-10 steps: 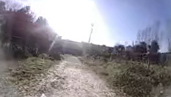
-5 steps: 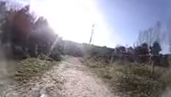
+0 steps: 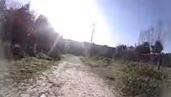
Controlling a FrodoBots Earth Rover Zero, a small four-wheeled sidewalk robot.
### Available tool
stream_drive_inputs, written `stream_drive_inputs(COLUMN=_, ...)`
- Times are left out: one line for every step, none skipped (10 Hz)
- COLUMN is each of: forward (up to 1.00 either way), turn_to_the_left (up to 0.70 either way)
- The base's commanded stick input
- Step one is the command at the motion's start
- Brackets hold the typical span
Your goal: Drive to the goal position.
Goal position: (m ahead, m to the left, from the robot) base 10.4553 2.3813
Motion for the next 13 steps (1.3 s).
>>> stream_drive_inputs(forward=0.50, turn_to_the_left=0.00)
stream_drive_inputs(forward=0.50, turn_to_the_left=0.00)
stream_drive_inputs(forward=0.50, turn_to_the_left=0.00)
stream_drive_inputs(forward=0.50, turn_to_the_left=0.00)
stream_drive_inputs(forward=0.50, turn_to_the_left=0.00)
stream_drive_inputs(forward=0.50, turn_to_the_left=0.00)
stream_drive_inputs(forward=0.50, turn_to_the_left=0.00)
stream_drive_inputs(forward=0.50, turn_to_the_left=0.00)
stream_drive_inputs(forward=0.50, turn_to_the_left=0.00)
stream_drive_inputs(forward=0.50, turn_to_the_left=0.00)
stream_drive_inputs(forward=0.50, turn_to_the_left=0.00)
stream_drive_inputs(forward=0.50, turn_to_the_left=0.00)
stream_drive_inputs(forward=0.50, turn_to_the_left=0.00)
